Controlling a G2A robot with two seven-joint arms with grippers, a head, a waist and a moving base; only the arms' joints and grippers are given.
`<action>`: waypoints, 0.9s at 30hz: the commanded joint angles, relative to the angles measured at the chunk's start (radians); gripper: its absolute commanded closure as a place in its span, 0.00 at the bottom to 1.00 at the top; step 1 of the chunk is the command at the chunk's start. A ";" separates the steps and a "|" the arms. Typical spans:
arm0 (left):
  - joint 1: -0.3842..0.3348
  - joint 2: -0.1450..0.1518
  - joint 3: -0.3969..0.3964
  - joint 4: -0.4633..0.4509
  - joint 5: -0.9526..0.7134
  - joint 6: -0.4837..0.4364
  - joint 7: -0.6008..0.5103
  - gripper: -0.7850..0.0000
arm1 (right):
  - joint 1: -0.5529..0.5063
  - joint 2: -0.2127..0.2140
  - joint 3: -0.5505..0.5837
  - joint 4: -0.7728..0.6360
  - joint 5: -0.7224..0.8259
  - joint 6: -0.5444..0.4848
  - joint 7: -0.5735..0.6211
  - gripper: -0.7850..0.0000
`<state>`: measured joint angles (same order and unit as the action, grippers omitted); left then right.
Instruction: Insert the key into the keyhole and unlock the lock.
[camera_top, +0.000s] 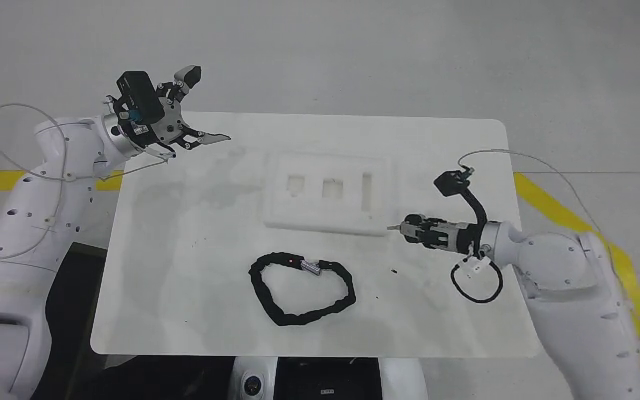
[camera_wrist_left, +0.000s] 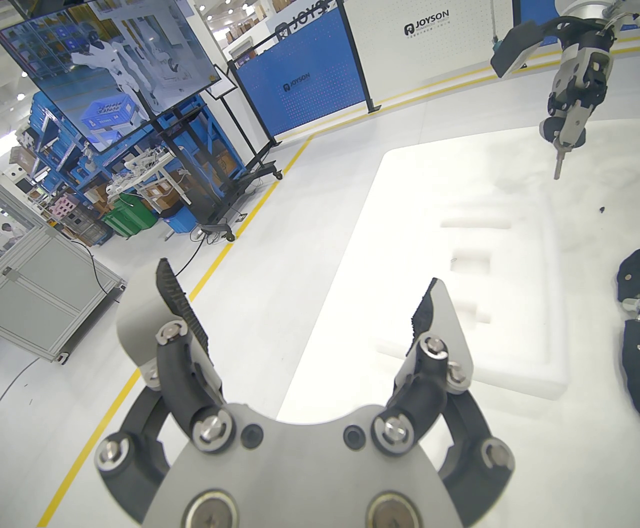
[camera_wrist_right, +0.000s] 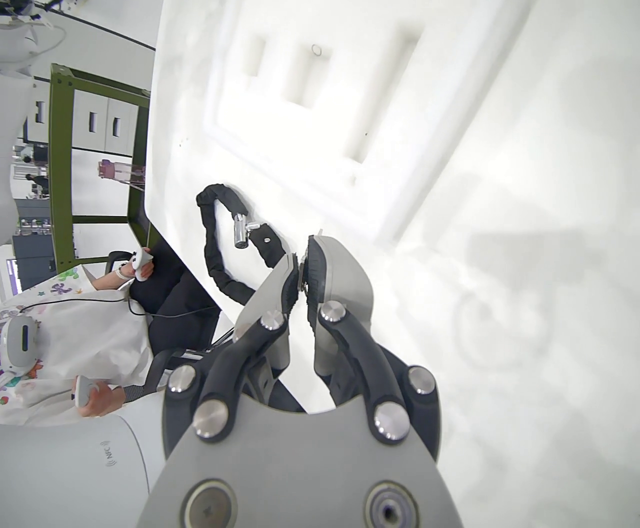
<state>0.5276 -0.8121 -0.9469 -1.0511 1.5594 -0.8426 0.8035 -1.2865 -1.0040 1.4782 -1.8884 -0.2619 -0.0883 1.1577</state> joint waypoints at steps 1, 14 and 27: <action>0.000 0.000 0.000 0.000 0.000 0.000 0.000 0.00 | -0.024 0.004 0.034 -0.002 0.025 -0.022 -0.006 1.00; 0.009 -0.001 0.004 -0.026 0.001 0.006 -0.011 0.00 | -0.104 0.019 0.142 0.014 0.122 -0.078 -0.044 1.00; 0.123 -0.005 0.083 -0.226 0.100 -0.080 -0.041 0.00 | -0.104 0.019 0.142 0.014 0.122 -0.078 -0.044 1.00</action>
<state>0.6431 -0.8162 -0.8723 -1.2634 1.6477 -0.9143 0.7568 -1.3908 -0.9848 1.6200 -1.8748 -0.1398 -0.1663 1.1135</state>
